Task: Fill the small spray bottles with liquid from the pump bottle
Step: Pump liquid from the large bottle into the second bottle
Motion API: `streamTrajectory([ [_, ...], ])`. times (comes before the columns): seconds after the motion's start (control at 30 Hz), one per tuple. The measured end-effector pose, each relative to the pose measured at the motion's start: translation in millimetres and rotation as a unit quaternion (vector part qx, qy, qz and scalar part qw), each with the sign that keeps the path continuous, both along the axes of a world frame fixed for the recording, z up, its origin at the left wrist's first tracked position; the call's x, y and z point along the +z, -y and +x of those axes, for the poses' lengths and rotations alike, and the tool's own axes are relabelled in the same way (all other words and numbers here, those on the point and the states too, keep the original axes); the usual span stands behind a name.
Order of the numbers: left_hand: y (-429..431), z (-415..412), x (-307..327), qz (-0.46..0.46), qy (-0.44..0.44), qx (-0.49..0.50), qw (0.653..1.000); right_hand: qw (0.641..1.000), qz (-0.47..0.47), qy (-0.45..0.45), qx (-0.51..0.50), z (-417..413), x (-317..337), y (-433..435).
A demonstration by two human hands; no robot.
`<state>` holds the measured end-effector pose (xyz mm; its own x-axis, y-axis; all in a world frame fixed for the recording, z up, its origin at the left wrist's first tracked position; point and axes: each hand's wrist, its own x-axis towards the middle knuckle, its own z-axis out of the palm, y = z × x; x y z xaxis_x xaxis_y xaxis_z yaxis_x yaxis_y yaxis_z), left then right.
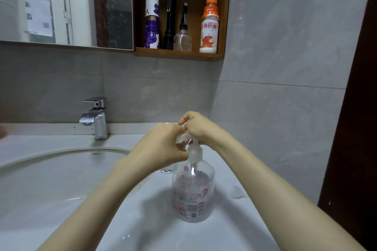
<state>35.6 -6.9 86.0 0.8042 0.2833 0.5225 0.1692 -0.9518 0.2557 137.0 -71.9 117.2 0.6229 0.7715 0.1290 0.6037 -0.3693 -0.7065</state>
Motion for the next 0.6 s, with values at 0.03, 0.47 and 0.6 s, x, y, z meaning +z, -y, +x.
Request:
streamTrajectory([
  [0.03,-0.5,0.7,-0.4,0.006,-0.002,0.002,1.000,1.000,-0.007,0.001,0.003,1.1,-0.5,0.5],
  [0.47,-6.9,-1.6,-16.2,-0.135,0.028,-0.037,0.990,0.994,0.081,-0.064,-0.041,-0.3,-3.5,4.7],
  [0.6,-8.6,-8.2,-27.8,-0.233,0.067,-0.062,0.968,0.980,0.153,-0.116,-0.055,2.2,-12.1,6.3],
])
